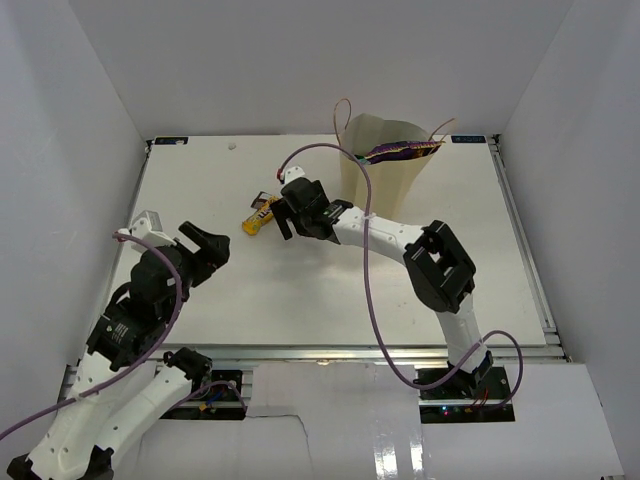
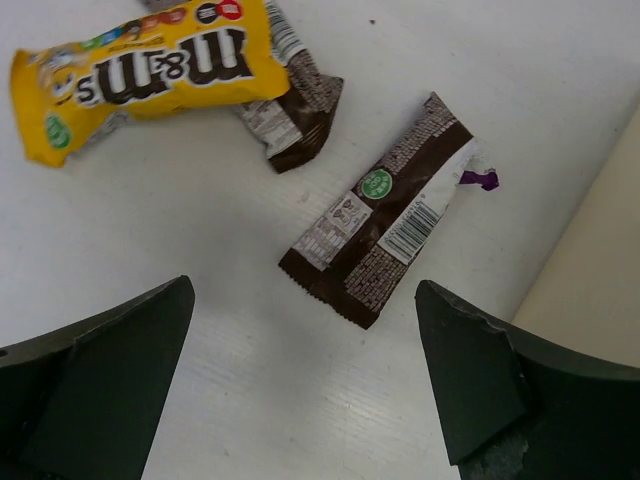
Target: Place the snacks into the paper bag
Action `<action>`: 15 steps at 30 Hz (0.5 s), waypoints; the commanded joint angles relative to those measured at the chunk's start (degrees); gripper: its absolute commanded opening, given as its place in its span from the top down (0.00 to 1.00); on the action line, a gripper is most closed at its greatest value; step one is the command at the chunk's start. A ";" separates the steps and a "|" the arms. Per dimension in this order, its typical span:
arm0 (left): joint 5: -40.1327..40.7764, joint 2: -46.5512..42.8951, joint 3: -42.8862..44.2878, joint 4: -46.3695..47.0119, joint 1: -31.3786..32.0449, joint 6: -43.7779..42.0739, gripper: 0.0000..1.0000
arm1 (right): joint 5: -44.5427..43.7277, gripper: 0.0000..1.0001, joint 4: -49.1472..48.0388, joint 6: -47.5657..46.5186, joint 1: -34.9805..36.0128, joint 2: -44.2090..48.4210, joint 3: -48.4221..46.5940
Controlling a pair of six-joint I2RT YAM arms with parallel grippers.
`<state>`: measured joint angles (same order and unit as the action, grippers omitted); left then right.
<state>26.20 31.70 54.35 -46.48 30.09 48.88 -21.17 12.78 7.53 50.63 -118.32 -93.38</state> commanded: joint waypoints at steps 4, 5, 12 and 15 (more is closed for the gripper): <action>-3.43 1.96 -1.35 -3.18 -0.20 2.53 0.06 | -11.52 0.04 -4.34 9.61 -0.79 -6.29 -5.22; -3.61 1.96 -1.35 -3.09 -0.20 2.62 0.06 | -13.01 0.04 -4.42 9.78 -0.88 -7.18 -5.66; -5.28 1.96 -1.17 -3.27 -0.20 2.97 0.06 | -13.29 0.05 -5.92 10.40 -3.26 -13.41 -8.13; -5.89 2.57 -1.35 -3.27 -0.20 3.24 0.06 | -10.92 0.10 -6.18 10.57 -4.31 -15.09 -8.75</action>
<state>21.52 33.93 52.93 -49.34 30.09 51.59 -31.59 8.73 16.58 47.59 -132.18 -99.77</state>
